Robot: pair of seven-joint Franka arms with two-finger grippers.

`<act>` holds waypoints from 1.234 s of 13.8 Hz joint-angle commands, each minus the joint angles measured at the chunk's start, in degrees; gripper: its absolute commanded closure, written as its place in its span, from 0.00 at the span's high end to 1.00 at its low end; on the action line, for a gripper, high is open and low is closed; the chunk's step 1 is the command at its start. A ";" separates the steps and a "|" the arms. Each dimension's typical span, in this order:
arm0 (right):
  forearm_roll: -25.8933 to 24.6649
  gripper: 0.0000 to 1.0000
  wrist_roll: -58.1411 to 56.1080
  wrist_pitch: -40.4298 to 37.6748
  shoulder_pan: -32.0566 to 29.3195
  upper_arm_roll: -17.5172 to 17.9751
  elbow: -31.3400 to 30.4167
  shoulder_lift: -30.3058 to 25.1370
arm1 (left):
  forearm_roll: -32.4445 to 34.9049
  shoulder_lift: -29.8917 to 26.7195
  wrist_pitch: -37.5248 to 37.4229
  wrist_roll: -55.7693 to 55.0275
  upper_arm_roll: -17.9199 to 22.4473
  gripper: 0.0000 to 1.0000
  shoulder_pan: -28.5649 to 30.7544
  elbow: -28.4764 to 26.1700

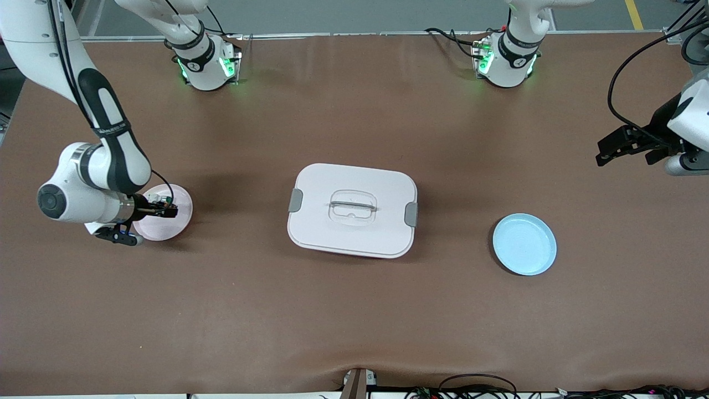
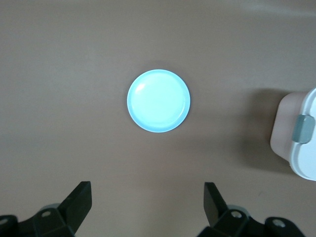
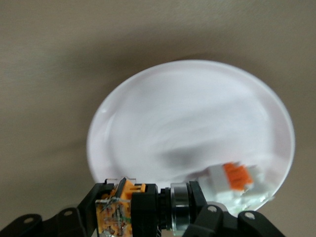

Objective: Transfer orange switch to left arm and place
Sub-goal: 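Carry the switch over the box with the right gripper while the left gripper approaches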

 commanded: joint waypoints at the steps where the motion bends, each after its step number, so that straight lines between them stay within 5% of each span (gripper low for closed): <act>1: 5.37 0.00 5.67 -5.41 0.62 0.46 1.82 -2.02 | -6.31 0.49 -1.03 0.42 0.03 1.00 0.17 3.29; 8: 12.22 0.00 40.11 -7.71 13.80 1.07 10.24 -3.17 | -30.92 3.38 2.47 -0.54 -0.50 1.00 -2.19 4.35; 11: 19.50 0.00 47.86 -7.71 17.76 0.98 14.29 -3.08 | -39.80 6.98 6.60 0.42 -0.76 1.00 -3.52 4.44; 15: 23.74 0.00 59.55 -7.44 20.93 1.07 20.18 -2.38 | -41.68 9.98 14.24 0.25 -1.73 1.00 -11.58 4.53; 17: 30.03 0.00 62.47 -7.18 22.69 0.98 21.50 -2.20 | -41.67 11.64 15.05 -0.37 -1.73 1.00 -15.72 4.53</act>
